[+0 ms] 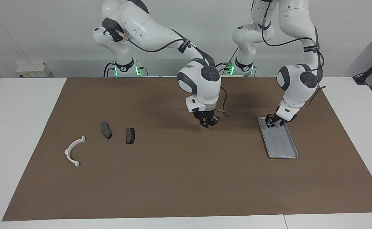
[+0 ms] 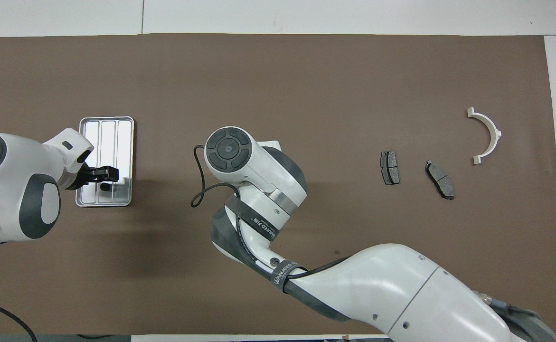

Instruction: Pick bearing gear from pile to tray

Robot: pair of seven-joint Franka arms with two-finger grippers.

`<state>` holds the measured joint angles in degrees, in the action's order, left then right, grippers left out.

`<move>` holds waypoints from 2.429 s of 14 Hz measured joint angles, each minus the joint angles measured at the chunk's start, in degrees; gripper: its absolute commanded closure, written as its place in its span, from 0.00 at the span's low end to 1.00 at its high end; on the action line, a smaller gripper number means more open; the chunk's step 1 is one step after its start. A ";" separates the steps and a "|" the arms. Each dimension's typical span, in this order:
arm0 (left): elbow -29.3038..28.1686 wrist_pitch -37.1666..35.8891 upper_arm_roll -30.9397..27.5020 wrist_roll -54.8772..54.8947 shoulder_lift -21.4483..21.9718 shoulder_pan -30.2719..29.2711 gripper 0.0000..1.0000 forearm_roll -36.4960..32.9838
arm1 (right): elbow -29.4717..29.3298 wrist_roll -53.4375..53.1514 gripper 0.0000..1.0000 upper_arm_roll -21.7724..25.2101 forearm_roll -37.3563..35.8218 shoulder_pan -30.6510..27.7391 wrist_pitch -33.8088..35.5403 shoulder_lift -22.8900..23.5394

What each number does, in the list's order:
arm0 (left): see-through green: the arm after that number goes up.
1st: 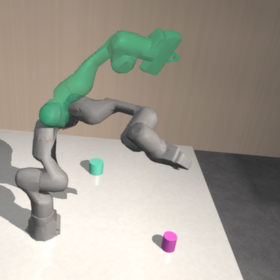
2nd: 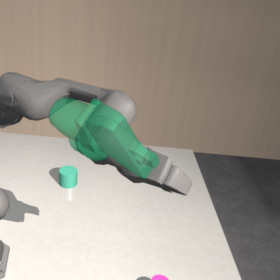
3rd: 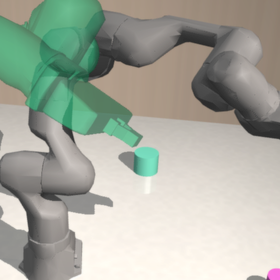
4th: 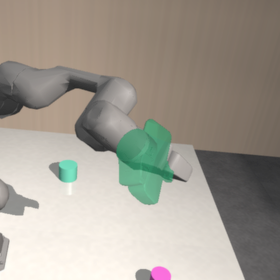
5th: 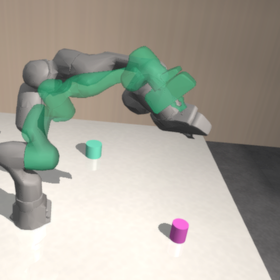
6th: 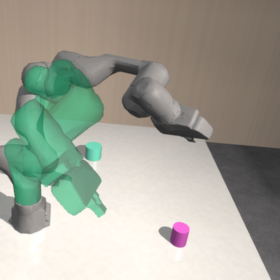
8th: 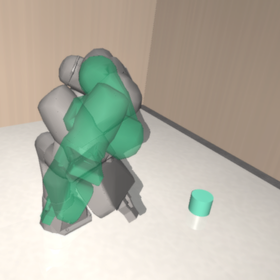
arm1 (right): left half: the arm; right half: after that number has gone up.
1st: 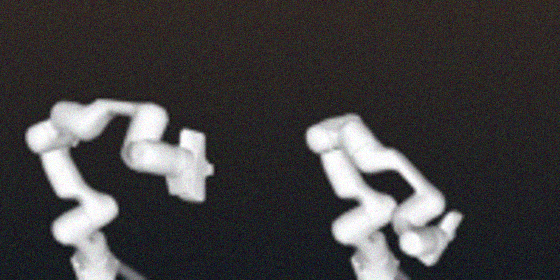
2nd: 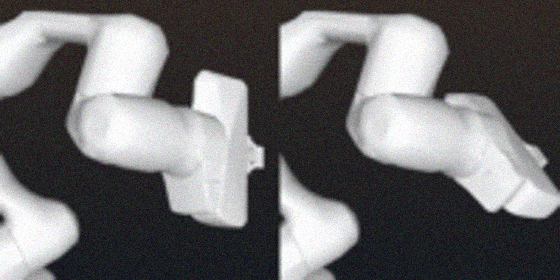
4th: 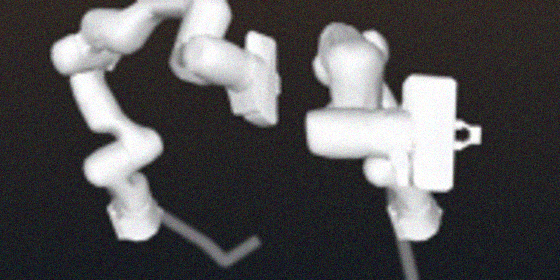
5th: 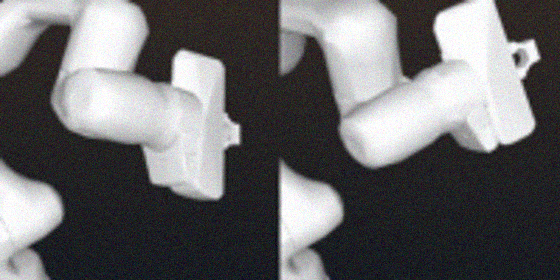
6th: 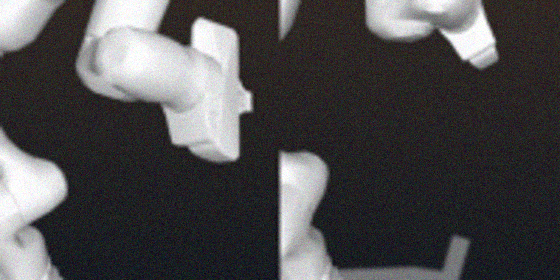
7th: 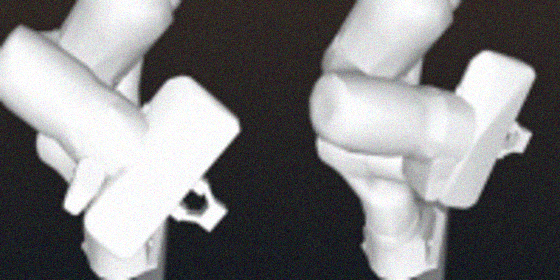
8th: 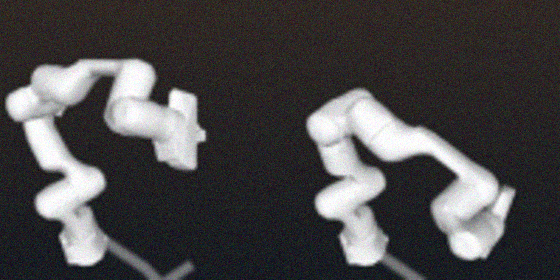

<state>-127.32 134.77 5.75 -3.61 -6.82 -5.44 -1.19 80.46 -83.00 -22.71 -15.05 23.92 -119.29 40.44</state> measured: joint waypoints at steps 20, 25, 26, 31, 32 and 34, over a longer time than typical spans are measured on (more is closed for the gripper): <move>1.98 -0.64 0.89 -35.81 -0.44 23.14 0.00 0.01 | -1.76 18.61 0.00 0.45 -0.55 -13.09 4.57 -3.15; 13.12 -0.44 0.90 -52.70 -10.27 34.12 0.00 -0.01 | -1.76 36.20 0.00 0.32 0.52 -19.60 8.93 -4.72; 15.26 -0.46 0.84 -53.57 -12.64 34.91 0.00 -0.11 | -1.75 40.33 0.00 0.48 1.08 -20.55 9.29 -5.17; 16.69 -0.61 0.72 -53.78 -15.86 35.29 0.23 -1.27 | 1.72 69.12 0.00 12.91 12.23 -21.25 10.00 -12.37; 16.69 -0.61 0.72 -53.78 -15.86 35.29 0.43 -1.29 | 2.96 73.56 0.00 15.17 13.14 -21.39 10.25 -14.21; 16.76 -0.69 0.69 -53.81 -15.62 35.29 0.82 -1.33 | 5.62 78.39 0.00 17.60 13.75 -21.66 11.66 -18.46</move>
<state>-110.56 134.08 6.44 -57.42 -22.44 29.85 -2.52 86.09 -4.61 -5.12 -1.30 2.26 -107.63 21.98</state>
